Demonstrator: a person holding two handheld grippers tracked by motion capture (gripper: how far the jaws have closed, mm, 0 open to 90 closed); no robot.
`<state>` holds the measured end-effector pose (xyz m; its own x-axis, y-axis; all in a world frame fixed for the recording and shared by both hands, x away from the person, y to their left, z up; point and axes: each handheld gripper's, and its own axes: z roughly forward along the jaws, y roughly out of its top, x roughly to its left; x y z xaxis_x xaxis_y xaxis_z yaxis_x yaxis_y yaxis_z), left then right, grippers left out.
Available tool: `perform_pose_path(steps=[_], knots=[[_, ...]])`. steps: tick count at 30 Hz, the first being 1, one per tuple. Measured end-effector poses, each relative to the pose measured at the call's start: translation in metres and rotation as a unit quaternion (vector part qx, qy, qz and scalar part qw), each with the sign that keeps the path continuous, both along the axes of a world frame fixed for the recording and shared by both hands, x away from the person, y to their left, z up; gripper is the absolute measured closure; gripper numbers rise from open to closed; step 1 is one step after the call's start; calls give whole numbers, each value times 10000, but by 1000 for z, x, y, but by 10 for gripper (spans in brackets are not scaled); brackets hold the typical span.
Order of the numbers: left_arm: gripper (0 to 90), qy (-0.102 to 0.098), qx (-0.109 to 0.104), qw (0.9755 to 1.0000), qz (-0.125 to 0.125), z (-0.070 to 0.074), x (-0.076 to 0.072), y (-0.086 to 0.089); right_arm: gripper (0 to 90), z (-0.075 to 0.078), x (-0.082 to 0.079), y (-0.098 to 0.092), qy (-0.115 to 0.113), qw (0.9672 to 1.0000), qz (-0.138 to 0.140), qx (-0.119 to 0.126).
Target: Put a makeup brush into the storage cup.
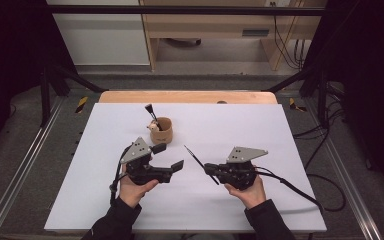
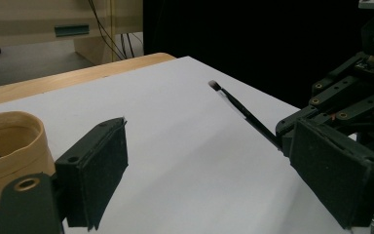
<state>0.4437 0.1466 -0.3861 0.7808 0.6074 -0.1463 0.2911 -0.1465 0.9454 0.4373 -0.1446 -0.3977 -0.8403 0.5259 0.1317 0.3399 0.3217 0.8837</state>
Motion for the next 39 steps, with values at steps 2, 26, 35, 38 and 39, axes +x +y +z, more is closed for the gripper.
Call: perform_pose_path(steps=[2, 26, 35, 38, 39], knots=[[136, 3, 15, 10000, -13, -1, 0, -2, 859, -1, 0, 1, 19, 10000, 16, 2], [234, 216, -108, 9995, -198, -13, -1, -21, 859, -5, -2, 6, 36, 9999, 136, 45], [300, 289, -167, 9993, -188, -16, 0, -23, 859, -9, -1, 9, 72, 9997, 222, 51], [325, 315, -200, 9991, -186, -17, 0, -23, 859, -10, -2, 10, 72, 9997, 233, 76], [332, 332, -211, 9991, -183, -18, 0, -23, 859, -10, -2, 10, 74, 9997, 238, 78]])
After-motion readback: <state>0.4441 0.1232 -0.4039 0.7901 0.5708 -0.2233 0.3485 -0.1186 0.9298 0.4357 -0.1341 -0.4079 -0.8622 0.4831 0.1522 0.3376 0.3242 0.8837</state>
